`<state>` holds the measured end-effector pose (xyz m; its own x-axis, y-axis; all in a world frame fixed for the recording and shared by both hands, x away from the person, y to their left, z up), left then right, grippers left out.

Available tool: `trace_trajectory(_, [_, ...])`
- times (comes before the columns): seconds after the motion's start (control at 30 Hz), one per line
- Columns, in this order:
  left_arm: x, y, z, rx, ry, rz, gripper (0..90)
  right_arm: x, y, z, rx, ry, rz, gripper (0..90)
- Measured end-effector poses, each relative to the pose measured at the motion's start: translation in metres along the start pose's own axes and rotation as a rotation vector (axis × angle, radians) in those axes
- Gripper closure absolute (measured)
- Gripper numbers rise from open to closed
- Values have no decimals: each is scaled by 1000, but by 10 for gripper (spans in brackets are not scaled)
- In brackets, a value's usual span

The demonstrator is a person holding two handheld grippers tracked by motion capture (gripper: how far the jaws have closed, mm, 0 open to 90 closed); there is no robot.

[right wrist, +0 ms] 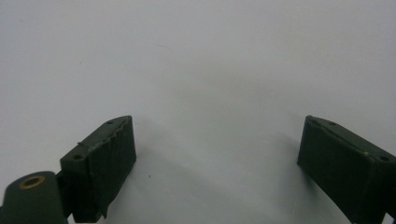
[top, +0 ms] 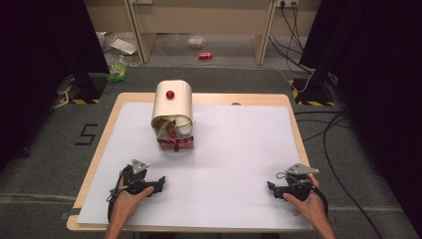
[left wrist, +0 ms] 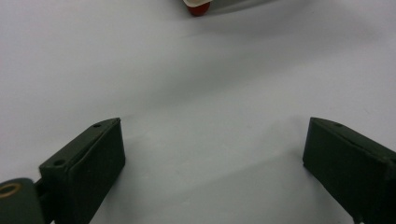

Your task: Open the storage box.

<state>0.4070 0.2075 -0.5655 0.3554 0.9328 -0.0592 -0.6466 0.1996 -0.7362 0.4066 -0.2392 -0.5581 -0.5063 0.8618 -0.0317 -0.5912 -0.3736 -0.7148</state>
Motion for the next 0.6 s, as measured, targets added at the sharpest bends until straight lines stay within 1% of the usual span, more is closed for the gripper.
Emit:
trace_trajectory(0.23, [0, 0, 0, 0, -2, -1, 54, 0, 0, 0, 0, 0, 1, 115])
trace_trajectory(0.33, [-1, -1, 1, -10, -1, -1, 62, 0, 0, 0, 0, 0, 0, 115])
trace_trajectory(0.4, [-2, -1, 2, -14, 7, -18, 81, 0, 0, 0, 0, 0, 0, 116])
trace_trajectory(0.43, [-4, -3, 3, -25, 18, -31, 116, 0, 0, 0, 0, 0, 0, 115])
trace_trajectory(0.47, [-5, -5, 3, -41, 19, -43, 173, 0, 0, 0, 0, 0, 0, 115])
trace_trajectory(0.5, [-5, -5, 3, -41, 19, -43, 144, 0, 0, 0, 0, 0, 0, 115])
trace_trajectory(0.53, [-7, -8, 4, -63, 22, -52, 163, 0, 0, 0, 0, 0, 0, 115])
trace_trajectory(0.57, [-7, -8, 4, -63, 22, -52, 156, 0, 0, 0, 0, 0, 0, 115])
trace_trajectory(0.6, [-9, -9, 4, -67, 33, -60, 156, 0, 0, 0, 0, 0, 0, 115])
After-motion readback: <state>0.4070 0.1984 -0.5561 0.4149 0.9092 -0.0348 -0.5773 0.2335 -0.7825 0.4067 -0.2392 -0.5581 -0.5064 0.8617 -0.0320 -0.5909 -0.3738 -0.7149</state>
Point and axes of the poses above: each handheld gripper's, and its own axes: z roughly backward along the jaws, y roughly out of its underside, x roughly to its left, the point moved 9 cm from there along -z, roughly forward along the jaws, and after that the axes turned 2 degrees about y, right-handed, at the moved point
